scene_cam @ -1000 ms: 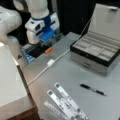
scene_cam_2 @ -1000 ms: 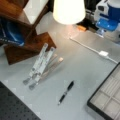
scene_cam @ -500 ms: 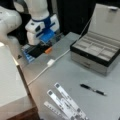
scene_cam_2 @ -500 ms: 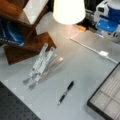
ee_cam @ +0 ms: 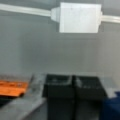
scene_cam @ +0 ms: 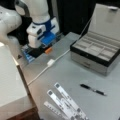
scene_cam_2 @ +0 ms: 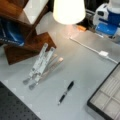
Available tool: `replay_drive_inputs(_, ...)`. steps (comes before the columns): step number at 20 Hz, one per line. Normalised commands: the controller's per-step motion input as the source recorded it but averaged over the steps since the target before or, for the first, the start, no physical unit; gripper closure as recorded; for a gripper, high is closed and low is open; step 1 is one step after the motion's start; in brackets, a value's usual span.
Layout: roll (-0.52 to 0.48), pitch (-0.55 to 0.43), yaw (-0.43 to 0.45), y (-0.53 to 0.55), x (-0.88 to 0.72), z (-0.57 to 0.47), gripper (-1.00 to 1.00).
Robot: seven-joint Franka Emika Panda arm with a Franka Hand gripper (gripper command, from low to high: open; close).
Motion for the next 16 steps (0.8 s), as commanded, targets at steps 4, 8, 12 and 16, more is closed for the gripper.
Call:
replay_drive_inputs(4, 0.028, -0.225, 0.092, 0.02, -0.26, -0.47, 1.00)
replay_drive_inputs(8, 0.053, -0.289, 0.058, 0.02, -0.33, -0.45, 1.00)
replay_drive_inputs(12, 0.064, -0.352, 0.058, 0.03, -0.38, -0.51, 1.00)
replay_drive_inputs(16, 0.063, -0.372, 0.046, 0.02, -0.46, -0.54, 1.00)
